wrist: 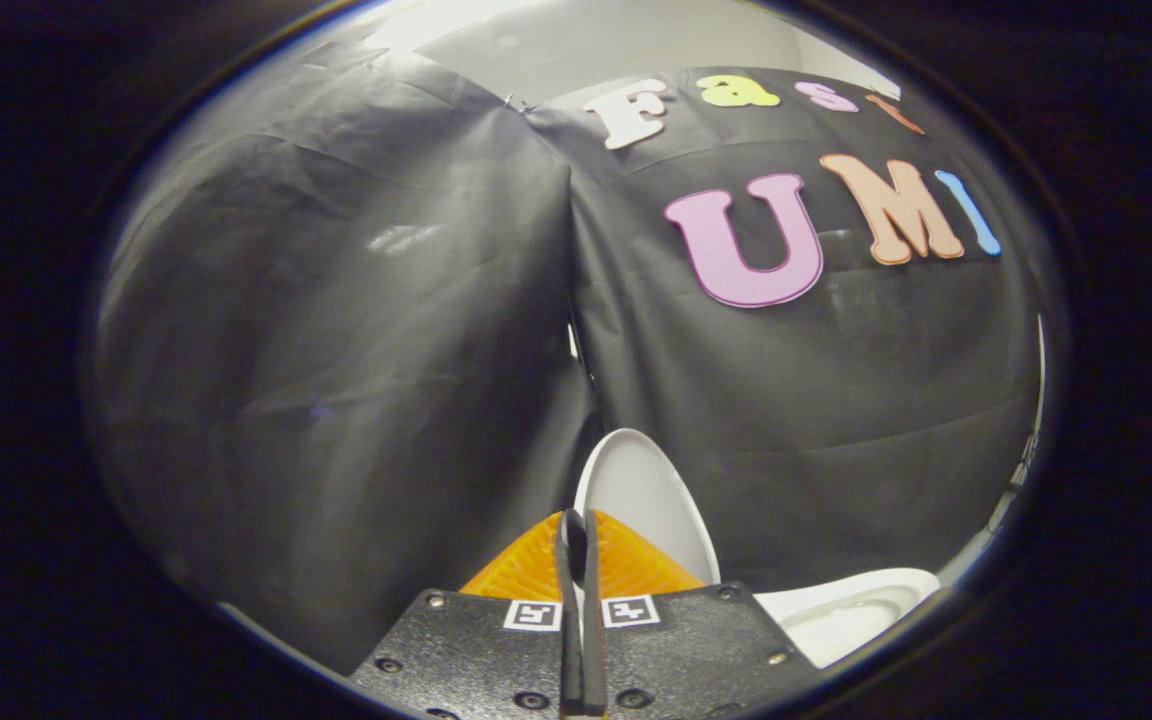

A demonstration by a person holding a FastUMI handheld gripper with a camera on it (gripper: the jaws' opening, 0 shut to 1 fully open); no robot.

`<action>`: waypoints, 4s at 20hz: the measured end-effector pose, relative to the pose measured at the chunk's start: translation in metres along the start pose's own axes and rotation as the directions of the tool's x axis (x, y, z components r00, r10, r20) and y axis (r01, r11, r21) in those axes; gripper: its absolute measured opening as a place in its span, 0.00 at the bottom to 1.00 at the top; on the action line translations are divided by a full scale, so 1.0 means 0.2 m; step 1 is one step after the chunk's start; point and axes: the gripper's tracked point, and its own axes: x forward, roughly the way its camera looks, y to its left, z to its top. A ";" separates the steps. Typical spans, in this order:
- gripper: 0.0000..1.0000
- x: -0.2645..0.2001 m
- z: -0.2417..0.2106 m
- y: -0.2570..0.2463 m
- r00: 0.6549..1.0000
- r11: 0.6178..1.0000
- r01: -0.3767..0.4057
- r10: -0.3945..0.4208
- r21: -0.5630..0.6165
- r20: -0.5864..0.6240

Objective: Open the toilet lid.

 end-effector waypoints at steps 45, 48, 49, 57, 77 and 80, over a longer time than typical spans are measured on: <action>0.99 -0.91 0.28 -1.15 0.912 0.917 0.397 -0.391 -0.030 0.126; 0.99 -1.07 0.23 -1.39 0.881 0.888 0.459 -0.457 0.018 0.121; 0.99 -1.12 0.22 -1.47 0.869 0.877 0.479 -0.479 0.026 0.123; 0.97 -1.51 0.12 -1.96 0.777 0.785 0.617 -0.618 0.052 0.117; 0.97 -1.57 -0.28 -2.06 0.813 0.810 0.581 -0.583 0.081 -0.009; 0.97 -1.58 -0.28 -2.06 0.811 0.808 0.583 -0.585 0.087 -0.007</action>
